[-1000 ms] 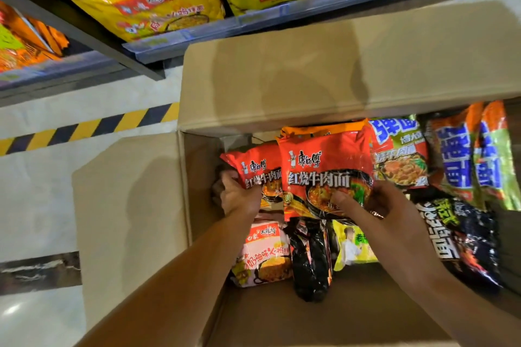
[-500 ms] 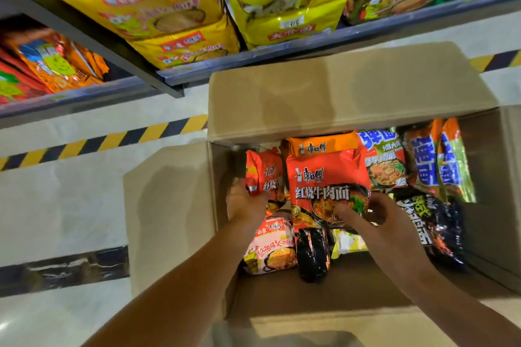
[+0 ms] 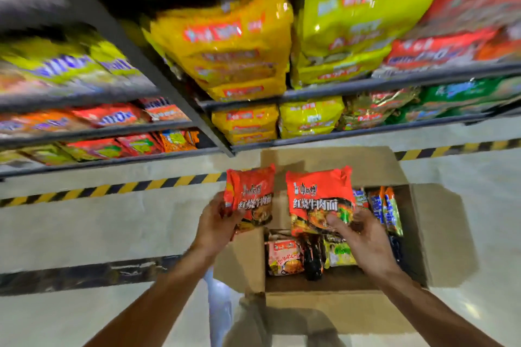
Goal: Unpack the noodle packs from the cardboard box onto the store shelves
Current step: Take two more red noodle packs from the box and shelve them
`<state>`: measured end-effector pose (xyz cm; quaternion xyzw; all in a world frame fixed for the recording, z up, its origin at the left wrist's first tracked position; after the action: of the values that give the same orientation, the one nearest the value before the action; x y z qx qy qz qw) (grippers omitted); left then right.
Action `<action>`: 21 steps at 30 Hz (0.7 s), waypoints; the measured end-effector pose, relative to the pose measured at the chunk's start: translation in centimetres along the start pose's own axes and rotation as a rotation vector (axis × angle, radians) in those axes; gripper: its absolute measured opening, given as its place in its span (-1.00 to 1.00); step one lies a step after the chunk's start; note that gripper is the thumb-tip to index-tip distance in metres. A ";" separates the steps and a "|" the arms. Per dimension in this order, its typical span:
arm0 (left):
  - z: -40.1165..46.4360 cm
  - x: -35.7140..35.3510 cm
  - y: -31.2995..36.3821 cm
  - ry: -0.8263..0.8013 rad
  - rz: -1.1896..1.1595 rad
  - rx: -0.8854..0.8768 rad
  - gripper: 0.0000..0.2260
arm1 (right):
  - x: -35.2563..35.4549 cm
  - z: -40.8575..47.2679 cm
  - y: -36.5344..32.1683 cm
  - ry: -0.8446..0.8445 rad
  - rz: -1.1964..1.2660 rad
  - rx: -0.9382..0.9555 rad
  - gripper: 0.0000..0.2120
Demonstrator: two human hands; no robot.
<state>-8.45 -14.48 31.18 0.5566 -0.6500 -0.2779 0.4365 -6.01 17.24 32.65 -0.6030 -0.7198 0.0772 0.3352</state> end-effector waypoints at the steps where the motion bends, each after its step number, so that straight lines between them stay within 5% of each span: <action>1: -0.9 2.0 2.5 0.019 -0.021 -0.021 -0.78 | 0.1 -1.9 -1.8 -0.010 0.005 0.018 -0.21; 5: -5.1 9.2 11.7 0.054 -0.061 -0.136 -0.80 | 1.0 -9.6 -8.2 -0.046 0.070 0.078 -0.20; 13: -14.3 19.5 22.6 0.112 -0.070 -0.267 -0.73 | 3.0 -23.2 -15.6 -0.042 0.076 0.185 -0.73; 21: -22.6 24.6 29.6 0.146 -0.130 -0.387 -0.66 | 4.6 -31.4 -22.3 -0.111 0.105 0.367 -0.33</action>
<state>-2.85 -28.73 73.13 0.5218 -0.5140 -0.3840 0.5621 -6.39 6.47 69.90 -0.5633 -0.6785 0.2576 0.3949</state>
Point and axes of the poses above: each hand's wrist, its own z-axis towards the middle knuckle, its own x-axis out of the back of the hand, y = z × x, the point moved 8 cm from there along z, towards the middle knuckle, and after that the axes turned 13 degrees about -x, right-handed, at the moved point
